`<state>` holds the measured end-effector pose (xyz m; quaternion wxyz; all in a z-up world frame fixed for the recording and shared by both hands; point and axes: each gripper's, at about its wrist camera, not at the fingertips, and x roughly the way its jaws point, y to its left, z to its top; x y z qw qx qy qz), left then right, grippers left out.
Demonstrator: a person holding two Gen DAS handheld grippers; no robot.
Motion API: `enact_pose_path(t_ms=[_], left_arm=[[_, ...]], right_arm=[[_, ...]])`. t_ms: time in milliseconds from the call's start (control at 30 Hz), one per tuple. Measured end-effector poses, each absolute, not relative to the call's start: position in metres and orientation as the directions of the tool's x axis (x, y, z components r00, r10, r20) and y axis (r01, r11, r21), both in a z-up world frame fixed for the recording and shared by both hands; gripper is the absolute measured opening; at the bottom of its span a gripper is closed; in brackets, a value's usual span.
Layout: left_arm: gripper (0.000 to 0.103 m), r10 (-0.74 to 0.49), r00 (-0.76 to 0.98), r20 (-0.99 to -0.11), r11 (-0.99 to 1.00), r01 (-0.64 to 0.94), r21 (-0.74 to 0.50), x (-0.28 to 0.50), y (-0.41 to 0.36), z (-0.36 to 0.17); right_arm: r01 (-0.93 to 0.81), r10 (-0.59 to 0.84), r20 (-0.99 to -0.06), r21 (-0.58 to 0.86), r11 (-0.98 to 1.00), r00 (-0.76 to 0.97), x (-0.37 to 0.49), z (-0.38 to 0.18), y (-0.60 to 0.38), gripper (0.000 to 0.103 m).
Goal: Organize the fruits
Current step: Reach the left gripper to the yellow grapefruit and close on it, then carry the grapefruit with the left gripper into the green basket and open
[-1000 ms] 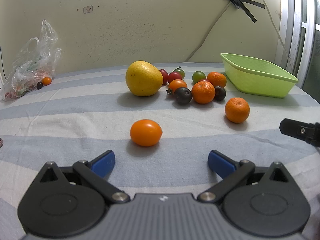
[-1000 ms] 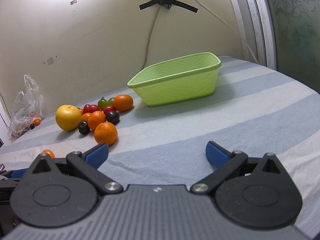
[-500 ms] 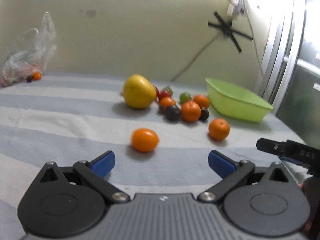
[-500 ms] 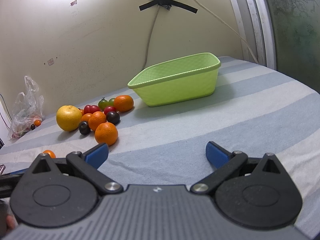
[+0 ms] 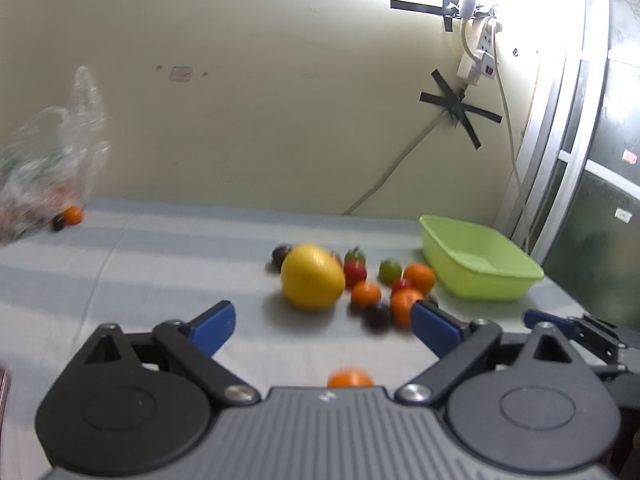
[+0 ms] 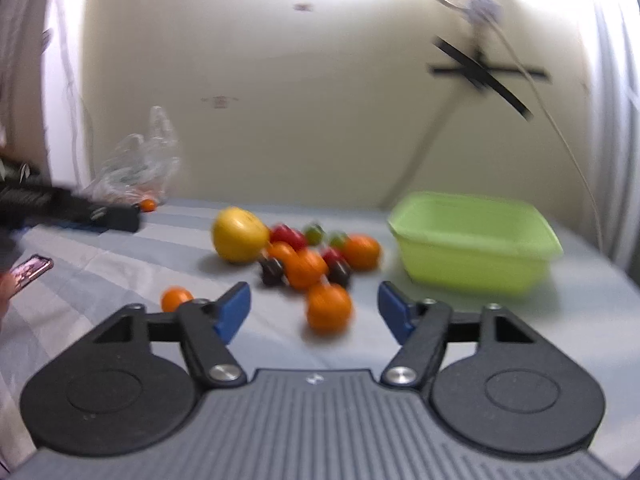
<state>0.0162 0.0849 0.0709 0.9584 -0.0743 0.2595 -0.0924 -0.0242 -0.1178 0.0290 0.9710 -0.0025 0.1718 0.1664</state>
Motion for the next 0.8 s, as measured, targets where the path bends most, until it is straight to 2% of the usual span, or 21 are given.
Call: enact_pose_path(t_ms=[67, 233, 400, 433, 500, 533, 600, 700, 800], left_arm=[[0.093, -0.225, 0.834, -0.504, 0.969, 0.135, -0.209, 0.04, 0.088, 0.07], [0.089, -0.308, 0.768, -0.562, 0.928, 0.113, -0.355, 0.093, 0.101, 0.054], [0.088, -0.301, 0.75, -0.589, 0.924, 0.078, -0.374, 0.125, 0.105, 0.039], [0.086, -0.306, 0.742, -0.596, 0.923, 0.077, -0.377, 0.131, 0.105, 0.036], [0.074, -0.313, 0.722, -0.617, 0.923, 0.078, -0.378, 0.141, 0.104, 0.029], [0.063, -0.322, 0.706, -0.63, 0.921, 0.079, -0.382, 0.146, 0.103, 0.024], [0.059, -0.344, 0.701, -0.625, 0.909, 0.082, -0.408, 0.146, 0.103, 0.021], [0.059, -0.313, 0.709, -0.632, 0.924, 0.075, -0.374, 0.133, 0.093, 0.036], [0.059, -0.32, 0.754, -0.574, 0.933, 0.144, -0.331, 0.117, 0.071, 0.064]], right_arm=[[-0.375, 0.361, -0.332, 0.023, 0.927, 0.872, -0.007, 0.037, -0.105, 0.064], [-0.5, 0.44, -0.395, -0.057, 0.864, 0.807, 0.048, 0.037, -0.065, 0.064], [-0.558, 0.462, -0.468, -0.082, 0.826, 0.753, 0.1, 0.028, -0.033, 0.066], [-0.565, 0.464, -0.492, -0.071, 0.822, 0.737, 0.112, 0.024, -0.029, 0.066], [-0.578, 0.474, -0.527, -0.039, 0.815, 0.705, 0.128, 0.019, -0.021, 0.066], [-0.583, 0.483, -0.536, -0.022, 0.812, 0.692, 0.133, 0.016, -0.02, 0.066], [-0.574, 0.483, -0.532, -0.006, 0.819, 0.695, 0.136, 0.012, -0.017, 0.067], [-0.572, 0.506, -0.505, 0.029, 0.82, 0.699, 0.125, 0.016, -0.024, 0.065], [-0.556, 0.499, -0.413, -0.022, 0.831, 0.762, 0.1, 0.032, -0.043, 0.065]])
